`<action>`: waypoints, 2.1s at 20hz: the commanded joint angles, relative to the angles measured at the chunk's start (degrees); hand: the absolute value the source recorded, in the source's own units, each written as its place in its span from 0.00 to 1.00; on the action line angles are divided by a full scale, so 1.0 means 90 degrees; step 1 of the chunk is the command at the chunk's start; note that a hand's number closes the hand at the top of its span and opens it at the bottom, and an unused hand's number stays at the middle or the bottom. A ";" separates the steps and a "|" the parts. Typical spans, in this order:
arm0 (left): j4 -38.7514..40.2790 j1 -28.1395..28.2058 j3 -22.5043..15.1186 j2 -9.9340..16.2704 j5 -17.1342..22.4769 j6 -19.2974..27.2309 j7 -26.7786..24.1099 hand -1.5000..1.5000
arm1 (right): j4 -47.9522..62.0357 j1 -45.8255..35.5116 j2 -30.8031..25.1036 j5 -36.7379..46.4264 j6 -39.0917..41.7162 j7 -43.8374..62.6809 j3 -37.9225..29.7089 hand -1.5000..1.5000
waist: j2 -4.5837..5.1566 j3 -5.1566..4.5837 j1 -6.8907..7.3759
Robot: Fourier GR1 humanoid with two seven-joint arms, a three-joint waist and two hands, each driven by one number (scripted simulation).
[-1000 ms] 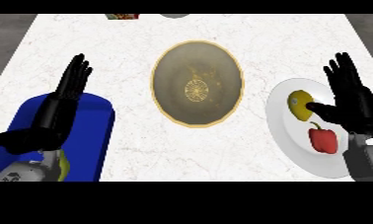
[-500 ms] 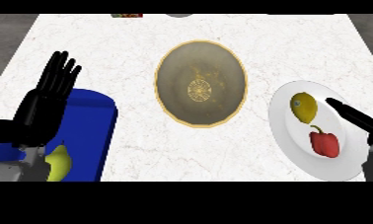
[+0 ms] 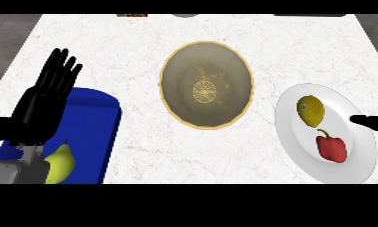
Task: Pick the lemon from the plate and place it in the bowl
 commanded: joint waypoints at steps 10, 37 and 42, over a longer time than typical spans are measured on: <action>-0.0186 -0.0078 0.0286 0.0092 0.0086 -0.0193 0.0418 0.50 | 0.0365 -0.1581 -0.0853 -0.0846 0.3790 0.2574 0.0463 0.00 | -0.0026 0.0012 -0.0035; 0.0054 -0.0138 0.0711 -0.0774 -0.0791 -0.0366 0.0355 0.50 | -0.2378 0.0299 0.1241 0.1281 0.1726 0.2683 0.0061 0.00 | -0.0035 0.0011 -0.0131; -0.0129 -0.0053 0.0943 -0.0599 -0.0604 -0.0797 0.0505 0.50 | -0.0837 -0.0386 0.1404 0.1548 0.2245 0.2051 -0.0059 0.00 | -0.0025 0.0013 -0.0078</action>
